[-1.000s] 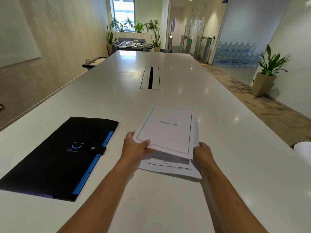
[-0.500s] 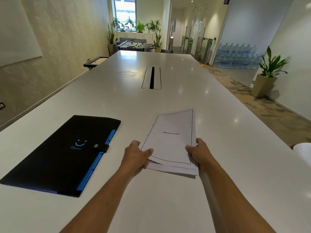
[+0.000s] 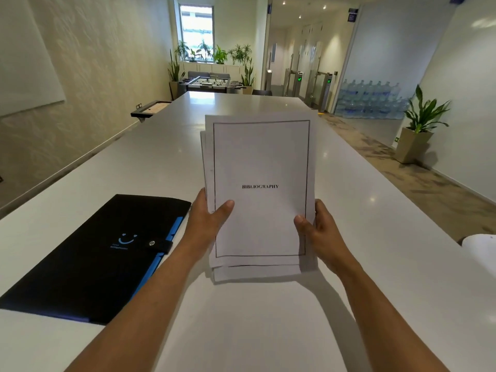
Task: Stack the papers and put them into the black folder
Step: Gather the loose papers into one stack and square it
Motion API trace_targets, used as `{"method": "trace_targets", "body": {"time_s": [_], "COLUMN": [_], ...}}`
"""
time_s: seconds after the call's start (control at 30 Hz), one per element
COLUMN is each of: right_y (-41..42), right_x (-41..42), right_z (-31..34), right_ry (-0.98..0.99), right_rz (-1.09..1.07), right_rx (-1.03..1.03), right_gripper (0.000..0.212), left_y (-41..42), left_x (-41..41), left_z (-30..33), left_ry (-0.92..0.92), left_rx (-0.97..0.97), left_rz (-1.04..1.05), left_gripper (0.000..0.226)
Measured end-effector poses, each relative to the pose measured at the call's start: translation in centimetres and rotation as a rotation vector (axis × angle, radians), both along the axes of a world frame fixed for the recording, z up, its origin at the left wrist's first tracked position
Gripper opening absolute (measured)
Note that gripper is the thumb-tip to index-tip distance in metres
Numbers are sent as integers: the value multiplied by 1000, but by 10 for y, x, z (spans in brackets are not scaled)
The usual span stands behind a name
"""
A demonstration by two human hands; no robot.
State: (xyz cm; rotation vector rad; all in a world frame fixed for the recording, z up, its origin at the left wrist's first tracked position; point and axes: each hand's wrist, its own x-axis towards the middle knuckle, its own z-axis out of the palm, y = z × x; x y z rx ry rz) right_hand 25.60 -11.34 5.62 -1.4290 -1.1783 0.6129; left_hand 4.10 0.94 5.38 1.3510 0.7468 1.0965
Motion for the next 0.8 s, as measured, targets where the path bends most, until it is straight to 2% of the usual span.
{"method": "trace_targets", "body": {"time_s": [0.1, 0.17, 0.4, 0.6, 0.7, 0.8], "right_y": [1, 2, 4, 9, 11, 16], "right_x": [1, 0, -13, -20, -23, -24], "right_z": [15, 22, 24, 14, 3, -1], "right_ry": [-34, -36, 41, 131, 118, 134], "right_rz": [-8, -15, -97, -209, -219, -224], "right_rx": [99, 155, 254, 233, 204, 227], "right_gripper": [24, 27, 58, 48, 42, 31], "left_y": [-1, -2, -6, -10, -13, -17], "left_x": [1, 2, 9, 20, 25, 29], "left_z": [19, 28, 31, 20, 15, 17], "left_ry": [51, 48, -4, -14, -22, -56], "left_rx": [178, 245, 238, 157, 109, 111], "left_rz": [43, 91, 146, 164, 179, 261], "left_gripper": [48, 40, 46, 31, 39, 57]}}
